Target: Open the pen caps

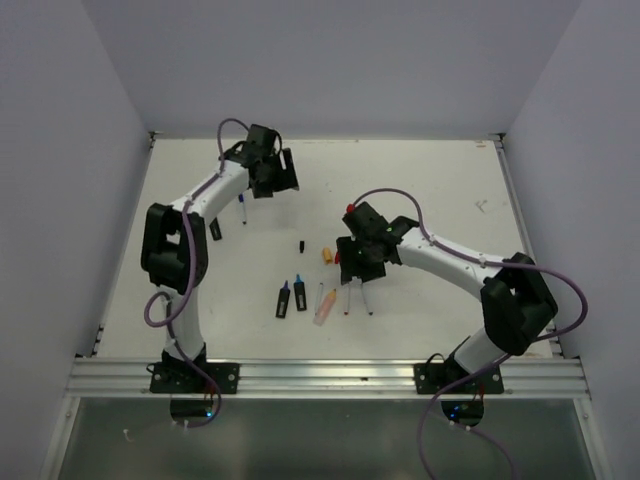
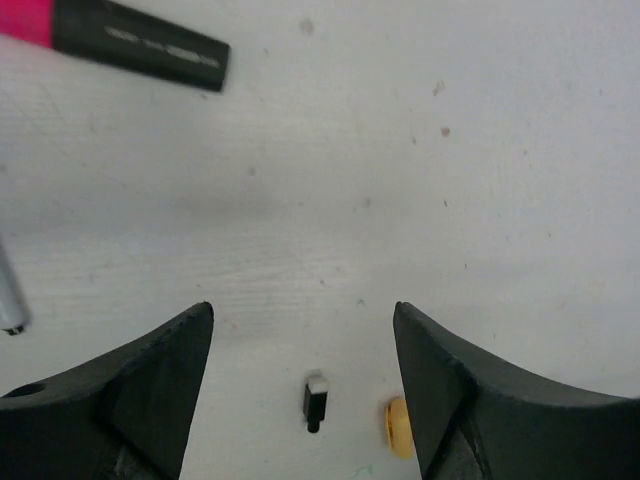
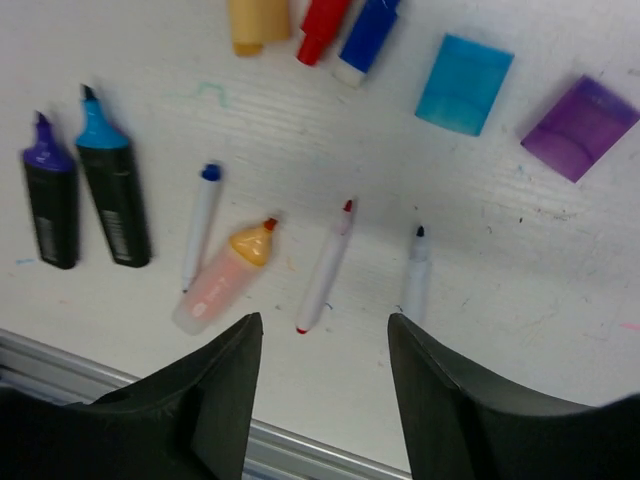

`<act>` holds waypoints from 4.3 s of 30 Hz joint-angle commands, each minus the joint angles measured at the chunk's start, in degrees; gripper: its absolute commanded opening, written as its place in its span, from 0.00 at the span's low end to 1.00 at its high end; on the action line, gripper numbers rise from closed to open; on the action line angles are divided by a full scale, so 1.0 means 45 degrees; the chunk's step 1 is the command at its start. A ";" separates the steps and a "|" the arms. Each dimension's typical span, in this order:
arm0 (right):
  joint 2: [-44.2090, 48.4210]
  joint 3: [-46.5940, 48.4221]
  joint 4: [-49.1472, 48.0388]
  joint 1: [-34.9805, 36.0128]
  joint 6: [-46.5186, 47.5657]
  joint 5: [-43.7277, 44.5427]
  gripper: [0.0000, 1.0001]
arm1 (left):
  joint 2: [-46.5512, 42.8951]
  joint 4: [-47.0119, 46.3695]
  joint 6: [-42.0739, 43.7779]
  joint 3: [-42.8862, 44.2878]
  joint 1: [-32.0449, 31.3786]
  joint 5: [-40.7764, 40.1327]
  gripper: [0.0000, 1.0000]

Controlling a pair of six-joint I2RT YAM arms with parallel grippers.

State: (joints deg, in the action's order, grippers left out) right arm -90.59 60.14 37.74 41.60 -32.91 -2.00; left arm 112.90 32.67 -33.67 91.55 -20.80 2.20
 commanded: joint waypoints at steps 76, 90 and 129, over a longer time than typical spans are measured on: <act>0.2454 0.0542 0.1340 -0.0691 -0.0402 0.0054 0.64 | 0.2722 -0.1263 0.4768 0.2858 0.2024 -0.2266 0.72; 0.2357 0.0561 0.1419 -0.0691 -0.0461 0.0132 0.64 | 0.3719 -0.1750 0.4494 0.2510 0.2043 -0.1992 0.55; 0.1245 0.3353 0.2044 -0.0749 0.0535 -0.0824 0.64 | -0.2371 0.0066 0.3205 -0.1766 0.0307 -0.0588 0.00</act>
State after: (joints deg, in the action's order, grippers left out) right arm -83.42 72.01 46.13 38.70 -31.83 -3.22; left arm 109.30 31.42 -17.63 87.68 -17.54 -4.62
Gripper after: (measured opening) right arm 0.636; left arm 0.333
